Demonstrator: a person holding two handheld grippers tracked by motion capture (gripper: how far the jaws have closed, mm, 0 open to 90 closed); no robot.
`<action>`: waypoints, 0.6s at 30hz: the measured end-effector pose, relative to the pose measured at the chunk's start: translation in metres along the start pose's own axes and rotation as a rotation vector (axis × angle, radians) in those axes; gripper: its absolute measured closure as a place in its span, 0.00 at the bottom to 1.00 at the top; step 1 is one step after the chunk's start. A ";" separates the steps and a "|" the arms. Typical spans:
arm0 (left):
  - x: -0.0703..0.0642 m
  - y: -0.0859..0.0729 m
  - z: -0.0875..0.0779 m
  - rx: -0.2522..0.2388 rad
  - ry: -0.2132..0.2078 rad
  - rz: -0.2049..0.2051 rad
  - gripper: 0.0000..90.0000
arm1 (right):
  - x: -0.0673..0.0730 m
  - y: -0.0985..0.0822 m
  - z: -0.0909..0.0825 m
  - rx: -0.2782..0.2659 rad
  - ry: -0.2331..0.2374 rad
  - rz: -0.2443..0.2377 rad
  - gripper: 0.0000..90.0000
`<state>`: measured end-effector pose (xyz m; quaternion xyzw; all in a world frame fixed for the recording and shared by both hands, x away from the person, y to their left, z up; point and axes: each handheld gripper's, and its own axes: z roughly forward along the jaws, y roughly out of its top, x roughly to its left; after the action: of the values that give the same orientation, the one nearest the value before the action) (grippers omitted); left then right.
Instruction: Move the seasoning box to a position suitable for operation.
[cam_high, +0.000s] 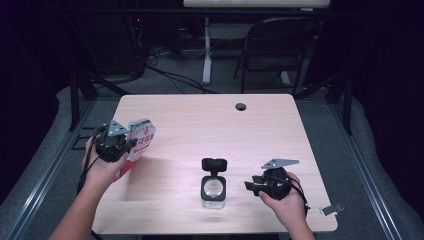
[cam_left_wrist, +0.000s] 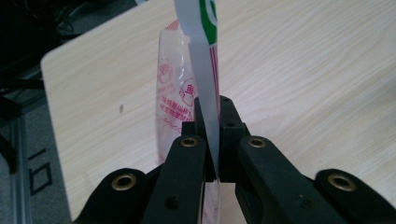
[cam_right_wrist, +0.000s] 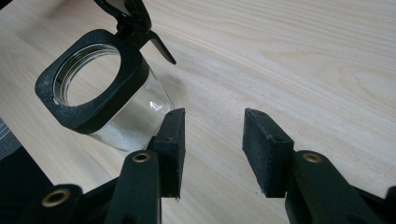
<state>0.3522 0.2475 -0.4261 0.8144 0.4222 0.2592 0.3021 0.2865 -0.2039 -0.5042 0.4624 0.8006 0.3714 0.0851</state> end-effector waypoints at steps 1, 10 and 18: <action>0.001 0.002 -0.005 -0.004 -0.001 0.004 1.00 | 0.000 0.000 0.000 0.005 0.000 0.004 0.66; -0.010 0.013 -0.026 -0.057 -0.067 0.029 1.00 | 0.001 0.002 0.000 -0.013 0.008 -0.008 0.66; -0.026 0.018 -0.025 -0.055 -0.111 0.067 1.00 | 0.002 0.004 0.001 -0.017 0.011 -0.014 0.66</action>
<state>0.3316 0.2239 -0.4008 0.8326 0.3702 0.2348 0.3384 0.2883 -0.2012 -0.5019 0.4540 0.8010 0.3804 0.0871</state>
